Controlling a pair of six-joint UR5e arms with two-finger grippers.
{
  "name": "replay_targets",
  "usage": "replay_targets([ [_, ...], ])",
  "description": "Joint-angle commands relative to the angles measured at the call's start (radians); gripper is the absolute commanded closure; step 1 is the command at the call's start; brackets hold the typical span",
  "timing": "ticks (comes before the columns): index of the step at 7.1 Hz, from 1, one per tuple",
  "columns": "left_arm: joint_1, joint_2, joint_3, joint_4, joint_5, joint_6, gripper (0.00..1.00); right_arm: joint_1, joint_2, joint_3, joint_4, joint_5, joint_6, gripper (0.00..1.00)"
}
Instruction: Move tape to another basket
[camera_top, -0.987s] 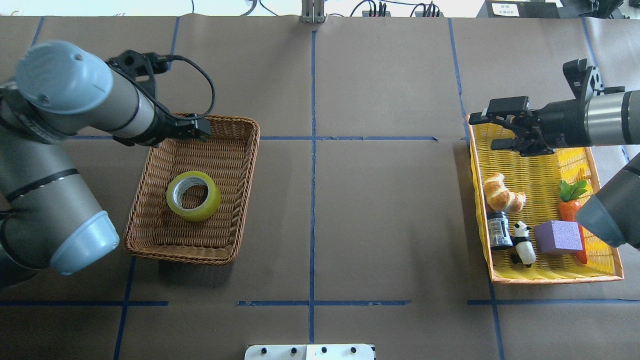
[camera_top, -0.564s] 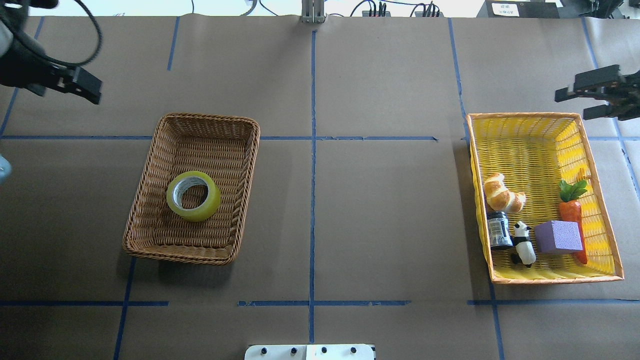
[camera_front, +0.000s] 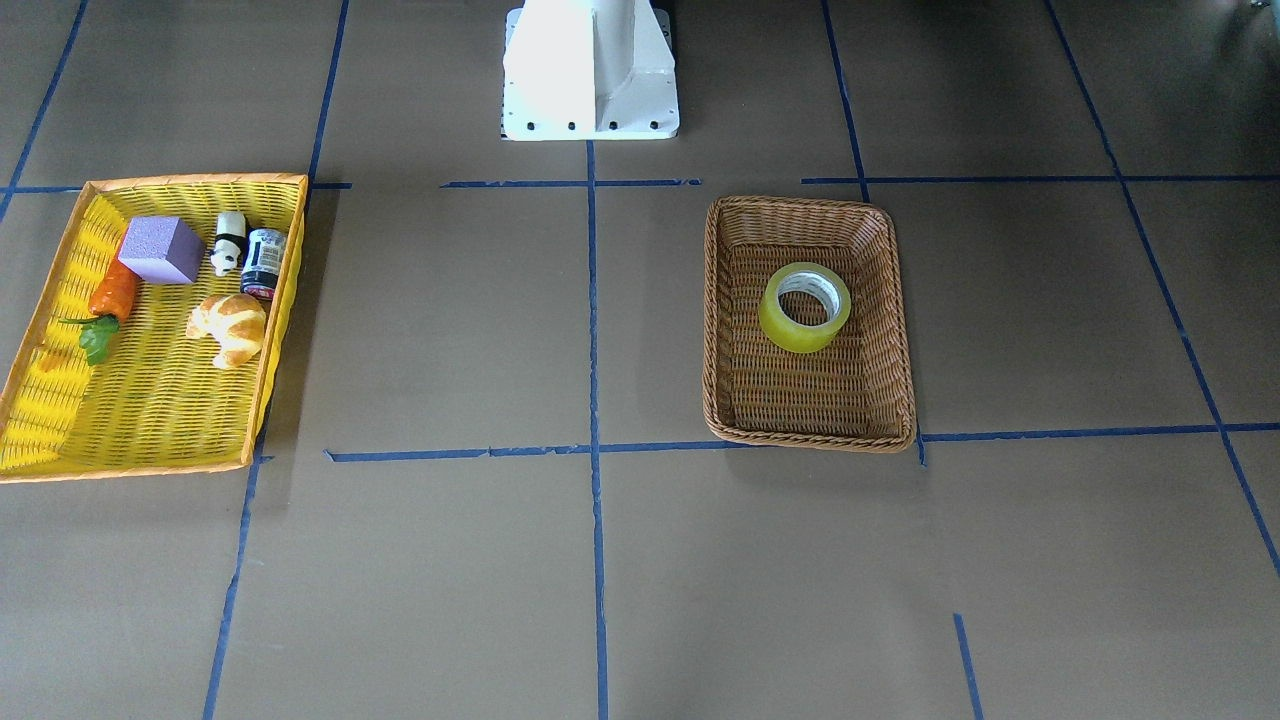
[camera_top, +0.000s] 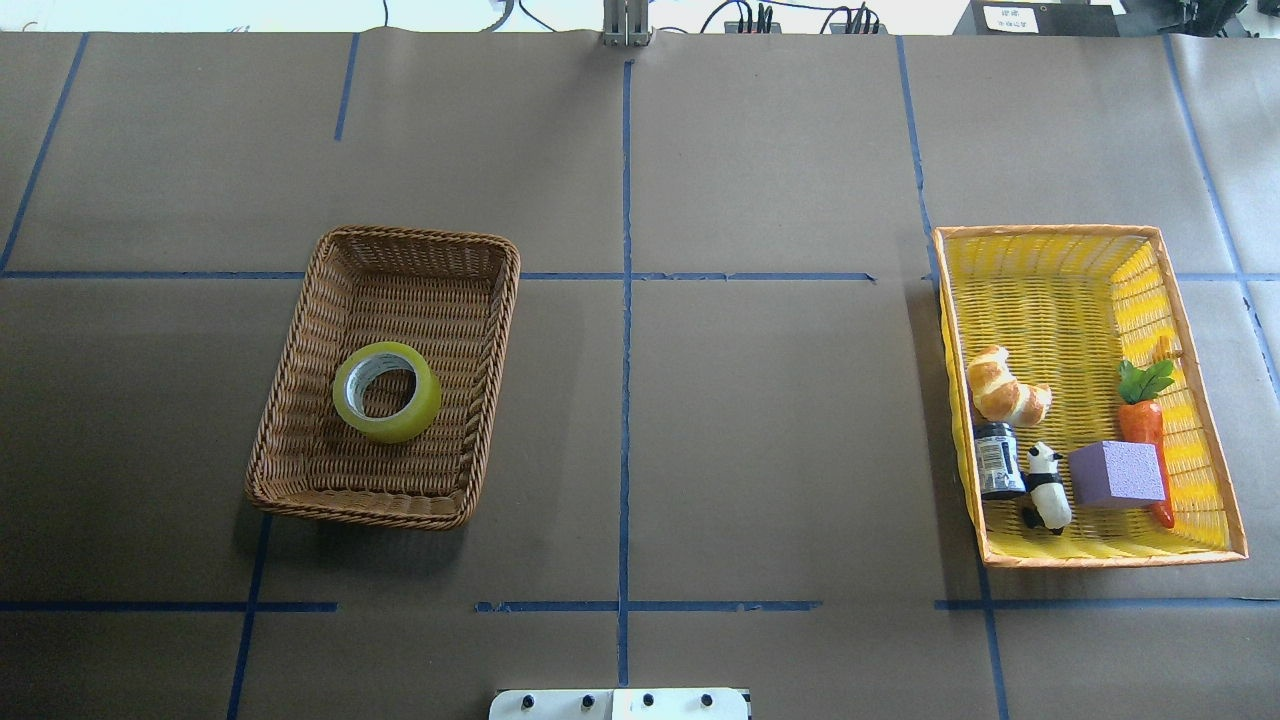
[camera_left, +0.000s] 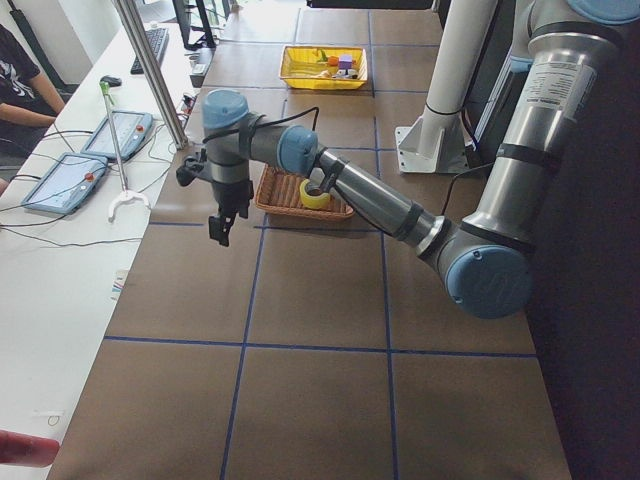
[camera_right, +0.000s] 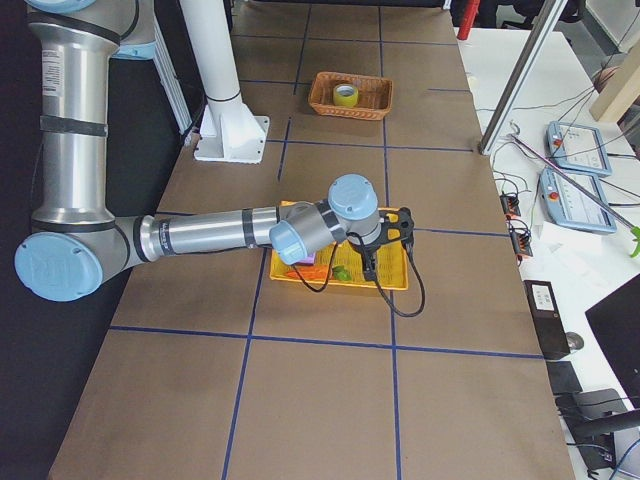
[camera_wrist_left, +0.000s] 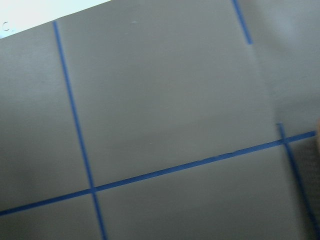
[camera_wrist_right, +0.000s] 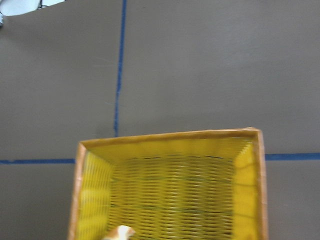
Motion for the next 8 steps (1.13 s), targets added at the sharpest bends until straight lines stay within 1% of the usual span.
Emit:
replay_targets([
  [1, -0.121, 0.003, 0.140, -0.002, -0.015, 0.234, 0.00, 0.142, 0.007, 0.021, -0.313, -0.039, -0.371, 0.00],
  [2, -0.153, 0.012, 0.221, 0.003, -0.022, 0.315, 0.00, 0.168, 0.006, 0.029, -0.370, -0.045, -0.418, 0.00],
  [3, -0.153, 0.011, 0.223, 0.013, -0.105, 0.230, 0.00, 0.155, -0.028, 0.044, -0.380, -0.051, -0.420, 0.00],
  [4, -0.147, 0.015, 0.231, 0.007, -0.107, 0.111, 0.00, 0.097, -0.033, 0.044, -0.409, -0.099, -0.417, 0.00],
  [5, -0.145, 0.050, 0.219, 0.006, -0.108, 0.102, 0.00, 0.065, -0.030, 0.040, -0.433, -0.101, -0.411, 0.00],
  [6, -0.083, 0.108, 0.222, -0.002, -0.110, 0.105, 0.00, 0.051, -0.030, 0.038, -0.435, -0.090, -0.403, 0.00],
  [7, -0.028, 0.116, 0.225, -0.011, -0.108, 0.069, 0.00, 0.041, -0.023, 0.040, -0.434, -0.084, -0.401, 0.00],
  [8, -0.020, 0.151, 0.192, -0.013, -0.108, 0.053, 0.00, 0.032, -0.013, 0.041, -0.432, -0.078, -0.372, 0.00],
])
